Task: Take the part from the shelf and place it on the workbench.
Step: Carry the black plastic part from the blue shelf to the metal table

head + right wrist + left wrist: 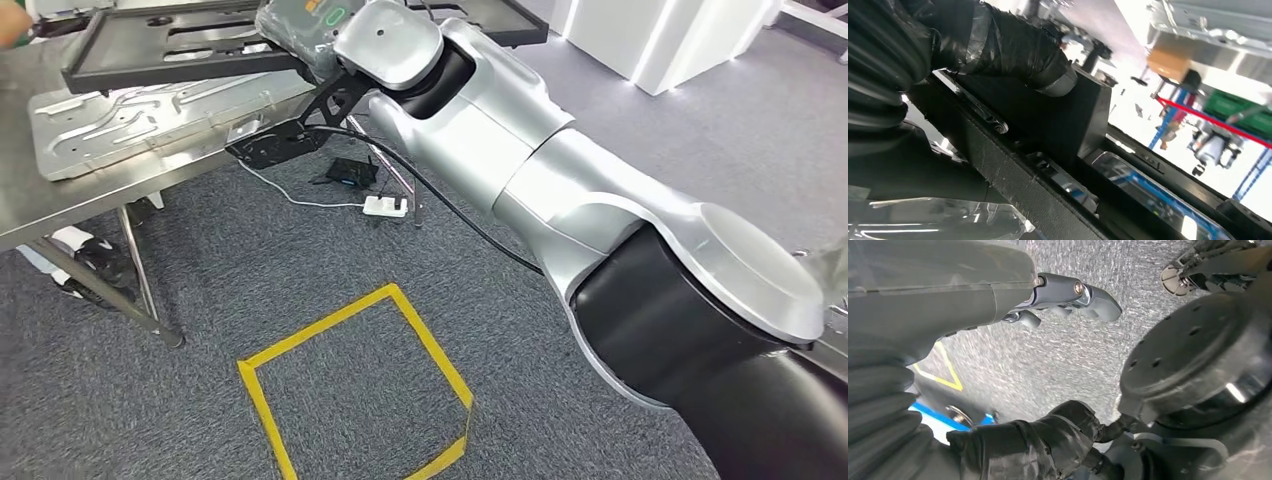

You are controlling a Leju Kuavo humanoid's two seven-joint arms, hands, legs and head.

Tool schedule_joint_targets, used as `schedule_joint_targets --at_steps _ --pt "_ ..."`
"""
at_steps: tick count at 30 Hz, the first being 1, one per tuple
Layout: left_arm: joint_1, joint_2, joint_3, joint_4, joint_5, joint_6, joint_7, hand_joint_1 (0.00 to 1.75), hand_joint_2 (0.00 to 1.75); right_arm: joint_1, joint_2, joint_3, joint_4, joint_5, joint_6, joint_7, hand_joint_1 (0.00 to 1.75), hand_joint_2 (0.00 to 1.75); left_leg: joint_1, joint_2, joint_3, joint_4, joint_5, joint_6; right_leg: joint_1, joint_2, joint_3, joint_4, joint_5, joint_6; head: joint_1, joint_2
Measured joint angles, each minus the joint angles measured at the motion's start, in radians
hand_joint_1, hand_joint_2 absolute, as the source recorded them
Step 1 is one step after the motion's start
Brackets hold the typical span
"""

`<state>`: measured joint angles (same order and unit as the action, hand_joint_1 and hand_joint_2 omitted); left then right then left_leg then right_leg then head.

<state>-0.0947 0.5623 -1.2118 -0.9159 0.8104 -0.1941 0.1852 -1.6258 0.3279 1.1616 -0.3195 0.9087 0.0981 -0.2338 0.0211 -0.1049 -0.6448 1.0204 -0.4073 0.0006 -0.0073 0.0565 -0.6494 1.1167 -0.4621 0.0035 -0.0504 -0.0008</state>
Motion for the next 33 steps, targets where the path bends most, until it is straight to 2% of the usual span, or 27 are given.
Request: schedule_joint_targets --at_steps 2,3,4,5,6,7,8,9,10,11,12,13,14,16,17,18,19,20,22,24,25,26,27,28,30,31,33 --pt "-0.001 0.002 0.000 0.000 0.001 -0.001 0.000 0.00 1.75 -0.004 -0.001 0.000 0.001 0.000 0.000 0.000 1.75 1.75 0.004 -0.025 -0.010 0.006 0.000 -0.012 -0.004 0.034 0.034 -0.070 0.016 -0.002 -0.001 0.000" --pt "0.000 0.002 0.000 0.000 0.001 -0.001 0.000 0.00 1.75 -0.005 -0.001 0.000 0.001 0.000 0.000 0.000 1.75 1.75 0.007 -0.037 -0.014 0.005 0.002 -0.020 -0.002 0.030 0.038 -0.075 0.014 -0.003 -0.001 0.000" --pt "0.002 0.004 0.000 0.000 0.001 -0.001 0.000 0.00 1.75 -0.005 -0.001 0.000 0.001 0.000 -0.001 0.000 1.75 1.75 0.011 -0.050 -0.016 0.001 0.006 -0.028 -0.001 0.015 0.039 -0.077 0.016 -0.007 -0.001 0.000" --pt "0.004 0.005 0.000 0.000 0.002 -0.002 -0.001 0.00 1.75 -0.005 0.000 0.000 0.001 0.000 -0.001 0.000 1.75 1.75 0.012 -0.044 -0.020 0.002 0.006 -0.033 -0.001 0.001 0.042 -0.081 0.018 -0.013 -0.001 0.000" --pt "0.005 0.006 0.001 0.000 0.003 -0.003 -0.001 0.00 1.75 -0.006 0.001 0.000 0.001 0.000 -0.001 0.000 1.75 1.75 0.010 -0.022 -0.028 0.015 -0.003 -0.038 -0.003 -0.014 0.045 -0.087 0.021 -0.019 -0.003 0.000" --pt "0.005 0.007 0.000 0.000 0.003 -0.004 -0.002 0.00 1.75 -0.007 0.002 0.000 0.002 0.001 -0.001 0.000 1.75 1.75 0.008 0.011 -0.044 0.047 -0.022 -0.041 -0.004 -0.029 0.047 -0.092 0.023 -0.024 -0.006 0.000" --pt "0.004 0.007 0.001 0.000 0.004 -0.005 -0.003 0.00 1.75 -0.007 0.002 0.000 0.002 0.001 -0.001 0.000 1.75 1.75 0.007 0.051 -0.068 0.098 -0.050 -0.044 -0.003 -0.043 0.049 -0.095 0.024 -0.027 -0.009 0.000" --pt "0.003 0.008 0.001 0.001 0.005 -0.006 -0.004 0.00 1.75 -0.007 0.000 0.000 0.004 0.002 -0.001 0.000 1.75 1.75 0.007 0.078 -0.097 0.163 -0.080 -0.048 -0.002 -0.056 0.049 -0.095 0.024 -0.030 -0.011 0.000" --pt "0.003 0.008 0.001 0.001 0.005 -0.006 -0.005 0.00 1.75 -0.006 0.000 0.000 0.004 0.003 -0.001 0.000 1.75 1.75 0.008 0.090 -0.123 0.222 -0.103 -0.051 0.000 -0.070 0.048 -0.095 0.023 -0.031 -0.012 0.000" --pt "0.003 0.007 0.001 0.001 0.006 -0.007 -0.006 0.00 1.75 -0.003 -0.001 0.000 0.005 0.005 -0.001 -0.001 1.75 1.75 0.008 0.096 -0.138 0.257 -0.112 -0.052 0.001 -0.083 0.048 -0.094 0.022 -0.032 -0.012 0.000" --pt "0.003 0.007 0.001 0.002 0.006 -0.007 -0.008 0.00 1.75 -0.001 -0.001 0.000 0.006 0.006 -0.001 -0.001 1.75 1.75 0.008 0.100 -0.135 0.257 -0.103 -0.053 0.002 -0.096 0.048 -0.093 0.020 -0.032 -0.012 0.000" --pt "0.004 0.007 0.001 0.002 0.006 -0.007 -0.008 0.00 1.75 0.001 -0.001 0.000 0.006 0.006 -0.001 -0.002 1.75 1.75 0.008 0.105 -0.112 0.217 -0.078 -0.052 0.002 -0.109 0.048 -0.091 0.017 -0.031 -0.013 0.000" --pt "0.004 0.007 0.001 0.002 0.006 -0.007 -0.009 0.00 1.75 0.001 -0.001 0.000 0.005 0.007 -0.001 -0.002 1.75 1.75 0.007 0.117 -0.075 0.149 -0.048 -0.051 0.003 -0.122 0.049 -0.089 0.014 -0.029 -0.013 0.000" --pt "0.002 0.008 0.001 0.002 0.006 -0.007 -0.009 0.00 1.75 -0.002 -0.002 0.000 0.006 0.007 -0.001 -0.002 1.75 1.75 -0.004 0.150 -0.010 0.034 -0.013 -0.040 0.008 -0.144 0.052 -0.086 0.007 -0.022 -0.012 0.000" --pt "0.002 0.008 0.001 0.002 0.006 -0.007 -0.010 0.00 1.75 -0.003 -0.002 0.000 0.006 0.007 -0.002 -0.002 1.75 1.75 -0.008 0.157 0.003 0.008 -0.009 -0.033 0.012 -0.154 0.054 -0.085 0.005 -0.018 -0.012 0.000" --pt "0.001 0.008 0.001 0.002 0.006 -0.007 -0.010 0.00 1.75 -0.003 -0.002 0.000 0.006 0.007 -0.002 -0.002 1.75 1.75 -0.012 0.155 0.004 0.003 -0.012 -0.026 0.014 -0.163 0.055 -0.087 0.003 -0.014 -0.012 0.000" --pt "0.002 0.008 0.001 0.002 0.006 -0.007 -0.011 0.00 1.75 -0.003 -0.002 0.000 0.006 0.007 -0.002 -0.002 1.75 1.75 -0.012 0.142 0.002 0.001 -0.010 -0.020 0.015 -0.173 0.058 -0.088 0.002 -0.009 -0.011 0.000" --pt "0.003 0.008 0.001 0.002 0.006 -0.007 -0.011 0.00 1.75 -0.004 -0.001 0.000 0.006 0.007 -0.003 -0.002 1.75 1.75 -0.008 0.131 0.003 -0.001 -0.009 -0.014 0.014 -0.173 0.060 -0.087 -0.002 -0.003 -0.011 0.000" --pt "0.003 0.007 0.001 0.003 0.006 -0.007 -0.012 0.00 1.75 -0.006 -0.001 0.000 0.006 0.007 -0.006 -0.001 1.75 1.75 -0.002 0.110 0.007 -0.008 -0.005 -0.004 0.009 -0.131 0.045 -0.050 -0.029 0.008 -0.006 0.000" --pt "0.001 0.006 0.001 0.003 0.004 -0.005 -0.011 0.00 1.75 -0.009 -0.003 0.000 0.006 0.007 -0.009 -0.001 1.75 1.75 0.000 0.092 0.008 -0.010 -0.003 0.002 0.005 -0.075 -0.011 0.064 -0.084 0.013 -0.002 0.000" --pt "-0.001 0.005 0.001 0.003 0.002 -0.004 -0.011 0.00 1.75 -0.007 -0.003 0.000 0.007 0.006 -0.010 -0.002 1.75 1.75 0.000 0.085 0.007 -0.009 -0.003 0.006 0.005 -0.064 -0.046 0.131 -0.108 0.014 0.000 0.000" --pt "-0.002 0.004 0.001 0.003 0.000 -0.004 -0.011 0.00 1.75 -0.004 -0.004 0.000 0.007 0.004 -0.010 -0.005 1.75 1.75 -0.001 0.077 0.007 -0.007 -0.004 0.007 0.006 -0.059 -0.073 0.179 -0.118 0.014 0.000 0.000" --pt "-0.003 0.003 0.001 0.003 -0.002 -0.004 -0.012 0.00 1.75 -0.002 -0.005 0.000 0.007 0.001 -0.011 -0.007 1.75 1.75 -0.002 0.069 0.007 -0.005 -0.006 0.008 0.006 -0.058 -0.086 0.195 -0.109 0.014 0.000 0.000" --pt "-0.002 0.001 0.001 0.003 -0.003 -0.004 -0.012 0.00 1.75 0.000 -0.005 0.000 0.008 -0.001 -0.011 -0.010 1.75 1.75 -0.002 0.060 0.008 -0.002 -0.007 0.008 0.005 -0.057 -0.080 0.170 -0.083 0.011 0.001 0.000" --pt "-0.002 -0.002 0.001 0.003 -0.004 -0.004 -0.011 0.00 1.75 0.000 -0.006 0.000 0.008 -0.005 -0.011 -0.012 1.75 1.75 -0.002 0.045 0.007 0.005 -0.012 0.005 0.006 -0.050 -0.030 0.045 -0.013 0.003 0.001 0.000" --pt "-0.003 -0.003 0.001 0.003 -0.004 -0.004 -0.011 0.00 1.75 -0.001 -0.005 0.000 0.008 -0.006 -0.011 -0.013 1.75 1.75 -0.003 0.038 0.005 0.009 -0.015 0.001 0.006 -0.044 -0.003 -0.015 0.009 -0.001 0.000 0.000" --pt "-0.003 -0.005 0.001 0.003 -0.007 -0.004 -0.009 0.00 1.75 -0.003 -0.005 0.000 0.008 -0.008 -0.012 -0.016 1.75 1.75 -0.003 0.031 0.001 0.011 -0.015 -0.010 0.009 -0.037 0.021 -0.069 0.019 -0.007 0.000 0.000"
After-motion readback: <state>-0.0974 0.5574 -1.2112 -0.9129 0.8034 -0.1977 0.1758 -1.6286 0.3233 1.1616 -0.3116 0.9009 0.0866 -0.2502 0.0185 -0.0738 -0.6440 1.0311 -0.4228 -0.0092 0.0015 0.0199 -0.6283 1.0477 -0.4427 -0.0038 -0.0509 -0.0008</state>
